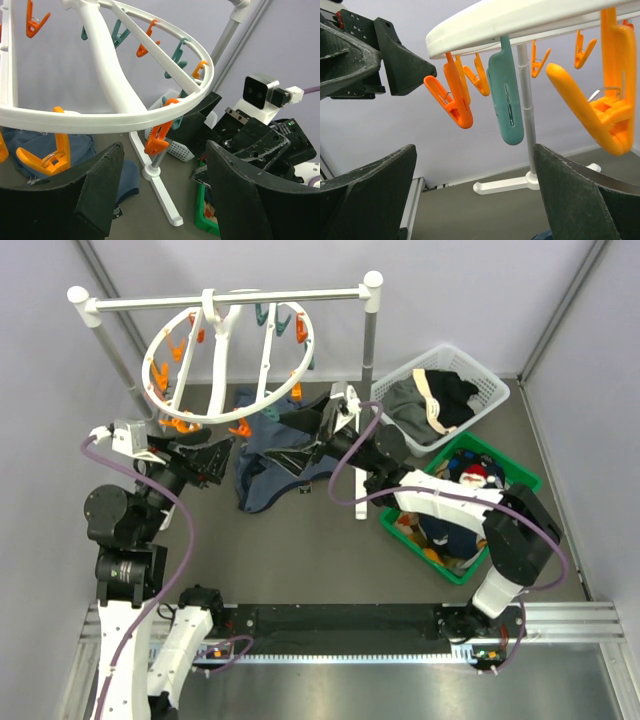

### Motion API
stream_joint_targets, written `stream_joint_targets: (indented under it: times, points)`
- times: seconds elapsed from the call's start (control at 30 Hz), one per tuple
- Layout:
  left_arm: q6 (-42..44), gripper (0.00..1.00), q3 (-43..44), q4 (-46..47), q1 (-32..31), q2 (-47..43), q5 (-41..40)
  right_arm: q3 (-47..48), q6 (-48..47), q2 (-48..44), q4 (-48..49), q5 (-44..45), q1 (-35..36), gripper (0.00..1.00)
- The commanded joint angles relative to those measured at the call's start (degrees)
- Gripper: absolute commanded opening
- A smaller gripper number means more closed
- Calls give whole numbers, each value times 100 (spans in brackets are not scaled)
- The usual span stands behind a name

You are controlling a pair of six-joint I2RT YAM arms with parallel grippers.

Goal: Clip the socks to the hanger
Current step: Open the clamp at the hanger.

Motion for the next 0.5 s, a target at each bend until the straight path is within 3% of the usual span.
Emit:
stream_joint_targets:
  times: [0.0, 0.23, 0.47]
  points:
    - [197, 71, 6, 152, -1, 102, 230, 465, 82, 204, 261, -55, 130, 99]
    - [250, 68, -56, 178, -1, 340, 257, 773, 117, 530, 243, -90, 148, 99]
    - [180, 58, -30, 231, -10, 489, 301, 993, 214, 732, 357, -213, 183, 99]
